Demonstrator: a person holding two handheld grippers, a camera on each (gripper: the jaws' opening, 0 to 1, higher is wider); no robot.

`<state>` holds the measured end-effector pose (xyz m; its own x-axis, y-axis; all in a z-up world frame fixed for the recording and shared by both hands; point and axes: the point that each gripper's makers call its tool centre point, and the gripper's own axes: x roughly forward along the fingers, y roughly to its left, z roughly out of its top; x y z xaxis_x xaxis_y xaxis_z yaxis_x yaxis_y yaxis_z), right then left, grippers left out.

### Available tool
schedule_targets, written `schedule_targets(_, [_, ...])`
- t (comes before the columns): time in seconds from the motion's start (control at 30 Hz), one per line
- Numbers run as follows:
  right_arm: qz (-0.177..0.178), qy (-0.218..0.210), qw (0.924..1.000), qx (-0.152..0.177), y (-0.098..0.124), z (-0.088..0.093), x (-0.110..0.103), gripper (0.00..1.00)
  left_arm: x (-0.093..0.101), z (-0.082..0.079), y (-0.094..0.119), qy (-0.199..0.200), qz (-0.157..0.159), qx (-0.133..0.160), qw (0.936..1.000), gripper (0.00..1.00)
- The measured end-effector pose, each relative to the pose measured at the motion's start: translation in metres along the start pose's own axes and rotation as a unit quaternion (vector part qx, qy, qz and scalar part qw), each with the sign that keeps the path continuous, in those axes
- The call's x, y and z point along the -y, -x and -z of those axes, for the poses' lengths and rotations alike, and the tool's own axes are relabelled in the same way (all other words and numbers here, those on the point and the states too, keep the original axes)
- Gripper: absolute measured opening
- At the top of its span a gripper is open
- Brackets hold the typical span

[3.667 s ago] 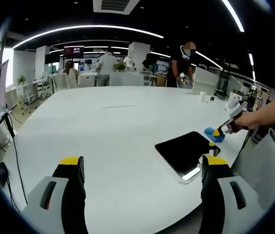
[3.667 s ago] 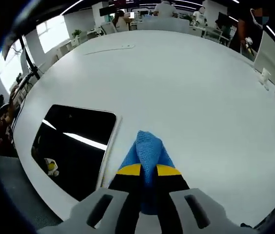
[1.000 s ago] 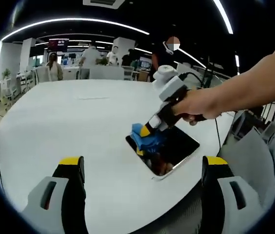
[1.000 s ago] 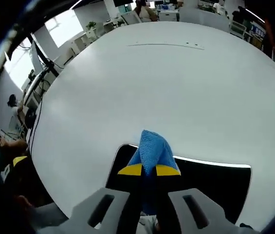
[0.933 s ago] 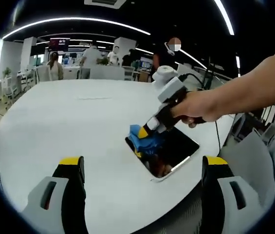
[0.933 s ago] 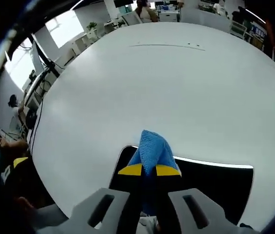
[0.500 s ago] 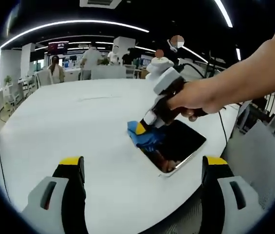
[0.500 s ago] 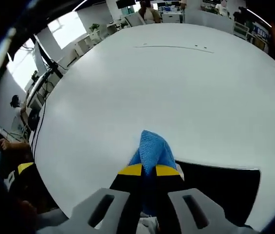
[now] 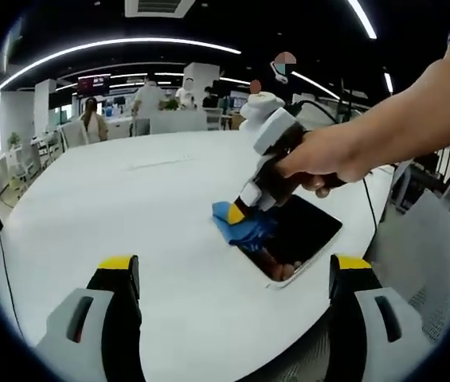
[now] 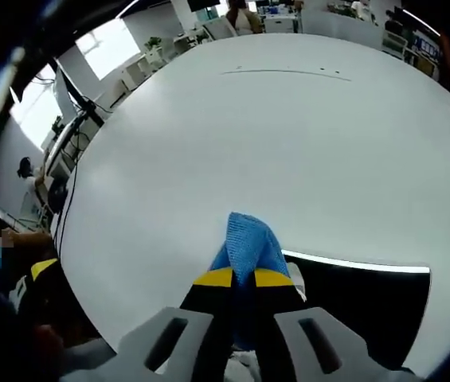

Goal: Wipe the mirror surface with the cleaning cloth until all visible marks leave the cleaned area.

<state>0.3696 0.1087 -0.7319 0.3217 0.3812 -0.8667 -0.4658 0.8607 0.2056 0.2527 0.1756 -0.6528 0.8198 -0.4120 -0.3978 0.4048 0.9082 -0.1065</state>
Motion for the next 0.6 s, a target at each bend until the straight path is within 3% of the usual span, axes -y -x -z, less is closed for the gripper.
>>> schedule_targets(0.5, [-0.016, -0.014, 0.9996, -0.017, 0.000, 0.014, -0.007, 0.01, -0.001, 0.005, -0.002, -0.002, 0.000, -0.008, 1.0000, 0.97])
schedule_targets(0.6, [-0.020, 0.004, 0.9995, -0.025, 0.001, 0.020, -0.012, 0.01, -0.001, 0.005, -0.002, -0.004, 0.001, -0.011, 0.9999, 0.97])
